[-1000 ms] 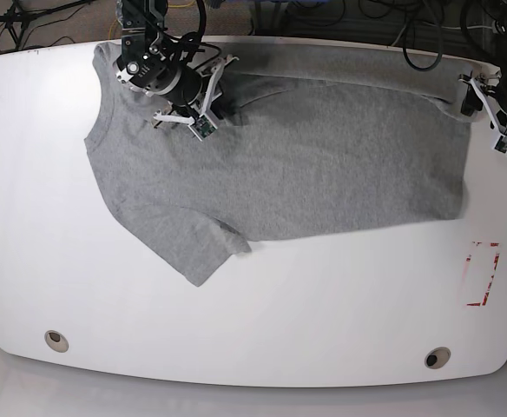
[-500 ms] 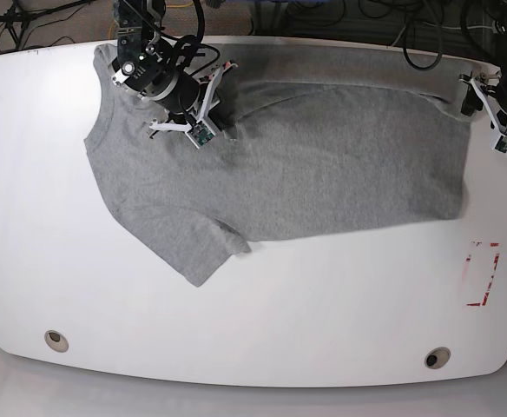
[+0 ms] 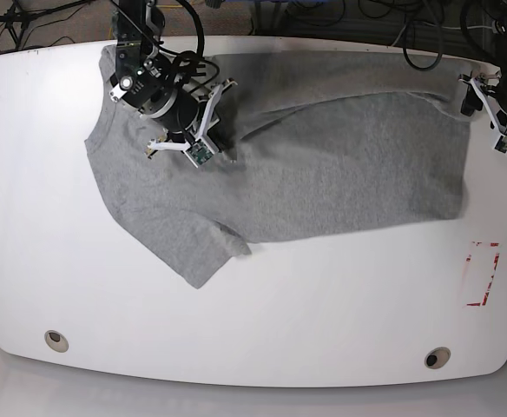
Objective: Fold the T-shirt properly
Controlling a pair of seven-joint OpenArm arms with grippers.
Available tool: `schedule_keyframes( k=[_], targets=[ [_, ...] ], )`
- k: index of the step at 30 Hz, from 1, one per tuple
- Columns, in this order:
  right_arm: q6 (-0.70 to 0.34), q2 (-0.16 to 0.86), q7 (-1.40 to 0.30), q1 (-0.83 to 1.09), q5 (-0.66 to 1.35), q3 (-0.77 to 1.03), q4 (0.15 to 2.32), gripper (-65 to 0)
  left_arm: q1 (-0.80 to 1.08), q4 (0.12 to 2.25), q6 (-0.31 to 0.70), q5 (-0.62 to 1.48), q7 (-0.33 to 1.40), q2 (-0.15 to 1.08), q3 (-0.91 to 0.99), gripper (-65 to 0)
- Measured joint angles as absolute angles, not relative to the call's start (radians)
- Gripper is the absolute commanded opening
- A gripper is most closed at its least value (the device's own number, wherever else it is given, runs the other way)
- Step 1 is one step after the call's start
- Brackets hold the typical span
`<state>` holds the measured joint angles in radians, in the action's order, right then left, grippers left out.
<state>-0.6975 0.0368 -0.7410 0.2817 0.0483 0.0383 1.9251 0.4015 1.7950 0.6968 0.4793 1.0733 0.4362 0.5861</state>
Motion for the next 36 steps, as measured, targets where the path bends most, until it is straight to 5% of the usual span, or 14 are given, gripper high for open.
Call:
schedule_keyframes(
  k=[6, 9, 22, 36],
  targets=[
    [-0.698, 0.057, -0.743, 0.282, 0.049, 0.038, 1.916, -21.2, 0.402, 1.795, 0.697, 0.48, 1.073, 0.439, 0.566, -27.1],
    [-0.698, 0.07, -0.744, 0.287, 0.048, 0.039, 1.917, -12.2, 0.401, 1.795, 0.697, 0.48, 1.073, 0.438, 0.556, -27.1],
    [-0.699, 0.108, -0.746, 0.35, 0.049, 0.198, 1.955, -23.0, 0.402, 1.797, 0.697, 0.481, 1.073, 0.439, 0.531, -27.1],
    [-0.699, 0.102, -0.741, 0.272, 0.052, 0.215, 1.802, -23.9, 0.402, 1.799, 0.697, 0.483, 1.073, 0.41, 0.481, -27.1]
  ],
)
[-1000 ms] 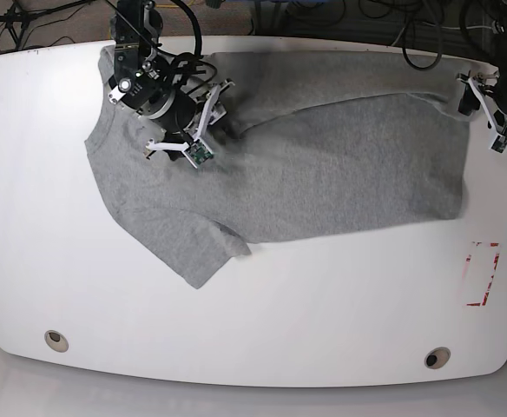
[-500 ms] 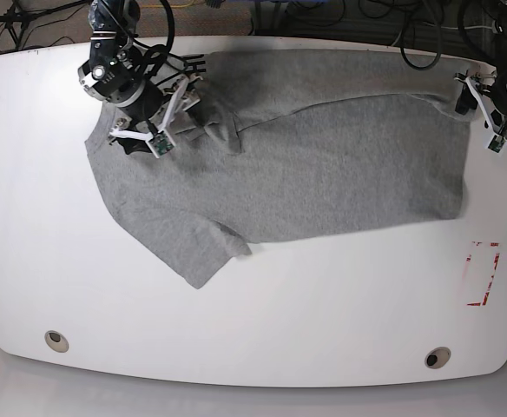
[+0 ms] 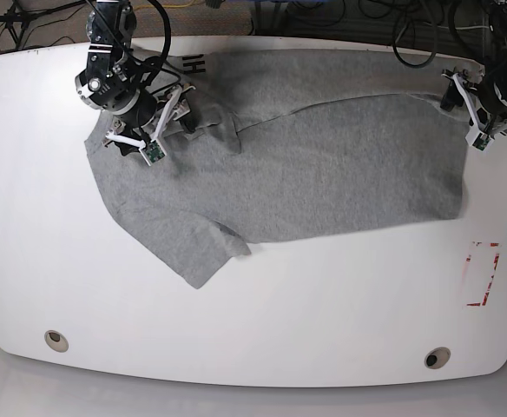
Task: Fold the T-shirt properly
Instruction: 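Open the right gripper and reposition it over the shirt near the sleeve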
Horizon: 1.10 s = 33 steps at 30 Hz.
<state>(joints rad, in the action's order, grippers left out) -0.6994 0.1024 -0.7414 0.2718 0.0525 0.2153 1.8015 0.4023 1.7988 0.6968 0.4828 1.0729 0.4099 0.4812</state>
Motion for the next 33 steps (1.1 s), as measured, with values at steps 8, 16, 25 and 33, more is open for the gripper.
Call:
schedule_keyframes(
  k=[8, 16, 25, 33],
  targets=[
    [-0.696, 0.077, -0.744, 0.265, 0.046, 0.205, 1.791, -24.1, 0.403, 1.799, 0.697, 0.483, 1.073, 0.406, 0.478, -27.1],
    [-0.699, 0.064, -0.739, 0.271, 0.048, 0.147, 1.791, -24.3, 0.404, 1.799, 0.697, 0.482, 1.073, 0.407, 0.48, -27.1],
    [-0.698, 0.064, -0.739, 0.271, 0.049, 0.143, 1.787, -36.3, 0.404, 1.799, 0.697, 0.482, 1.073, 0.408, 0.48, -27.1],
    [-0.698, 0.065, -0.733, 0.271, 0.057, 0.167, 1.752, -38.8, 0.404, 1.799, 0.697, 0.482, 1.073, 0.408, 0.48, -27.1]
  ],
)
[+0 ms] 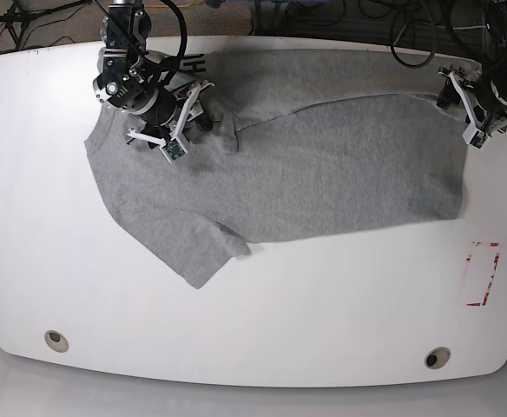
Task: Fold the T-shirt properly
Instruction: 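Open the right gripper and reposition it over the shirt near the sleeve, then grasp the shirt near the sleeve with the right gripper and drag it outward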
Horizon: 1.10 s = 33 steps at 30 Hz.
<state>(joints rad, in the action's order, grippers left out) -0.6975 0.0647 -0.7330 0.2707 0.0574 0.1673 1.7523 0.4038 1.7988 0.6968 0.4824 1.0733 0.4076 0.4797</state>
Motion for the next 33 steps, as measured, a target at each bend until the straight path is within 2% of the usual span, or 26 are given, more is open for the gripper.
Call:
schedule_keyframes(
  k=[10, 14, 16, 21, 23, 33],
  targets=[
    [-0.699, 0.067, -0.719, 0.285, 0.053, 0.21, 1.752, -38.0, 0.404, 1.799, 0.697, 0.482, 1.073, 0.408, 0.48, -27.1],
    [-0.699, 0.066, -0.719, 0.286, 0.054, 0.217, 1.752, -39.6, 0.404, 1.799, 0.697, 0.482, 1.073, 0.408, 0.48, -27.1],
    [-0.699, 0.066, -0.719, 0.286, 0.054, 0.217, 1.752, -42.8, 0.404, 1.799, 0.697, 0.482, 1.073, 0.408, 0.48, -27.1],
    [-0.699, 0.066, -0.719, 0.287, 0.056, 0.216, 1.755, -58.8, 0.403, 1.799, 0.697, 0.482, 1.073, 0.408, 0.48, -27.1],
    [-0.699, 0.065, -0.72, 0.288, 0.056, 0.214, 1.756, -62.0, 0.403, 1.799, 0.697, 0.482, 1.073, 0.408, 0.48, -27.1],
    [-0.699, 0.064, -0.739, 0.315, 0.048, 0.215, 1.815, -61.7, 0.403, 1.799, 0.697, 0.482, 1.073, 0.408, 0.48, -27.1]
  ],
)
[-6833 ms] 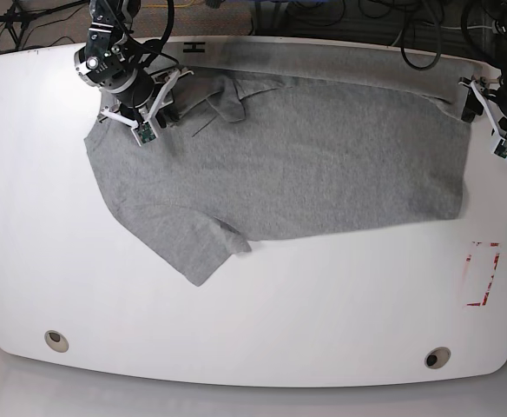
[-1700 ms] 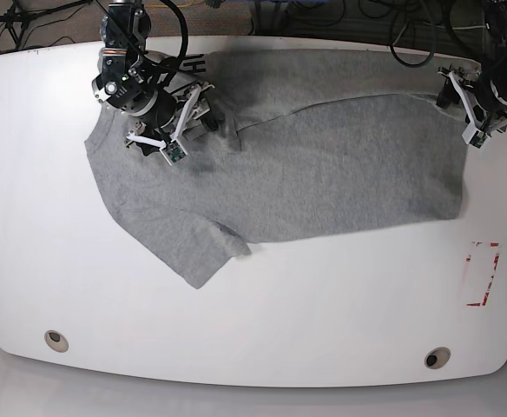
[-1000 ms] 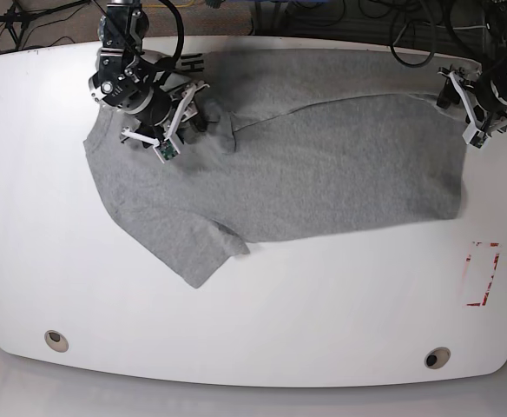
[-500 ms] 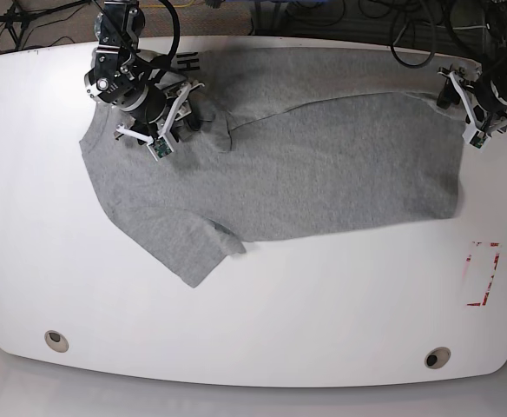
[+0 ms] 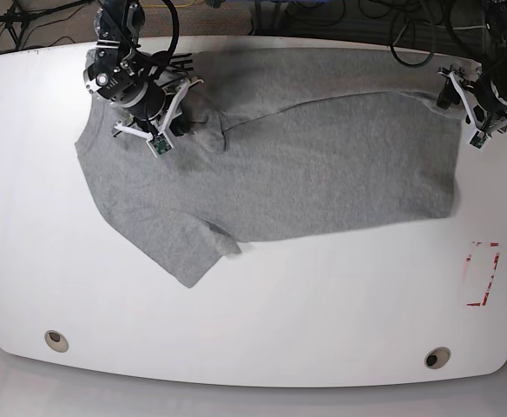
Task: Fold the T-shirt properly
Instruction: 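Grasp the shirt near the sleeve with the right gripper and drag it outward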
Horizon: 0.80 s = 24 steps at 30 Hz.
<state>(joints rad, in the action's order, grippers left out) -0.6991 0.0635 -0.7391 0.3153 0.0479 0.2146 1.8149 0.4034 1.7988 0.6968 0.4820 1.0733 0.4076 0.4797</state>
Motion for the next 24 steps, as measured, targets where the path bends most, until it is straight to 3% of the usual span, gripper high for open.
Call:
schedule_keyframes(
  k=[24],
  targets=[
    [-0.699, 0.067, -0.744, 0.308, 0.046, 0.215, 1.916, -61.7, 0.403, 1.799, 0.696, 0.482, 1.073, 0.408, 0.479, -27.1]
  ],
)
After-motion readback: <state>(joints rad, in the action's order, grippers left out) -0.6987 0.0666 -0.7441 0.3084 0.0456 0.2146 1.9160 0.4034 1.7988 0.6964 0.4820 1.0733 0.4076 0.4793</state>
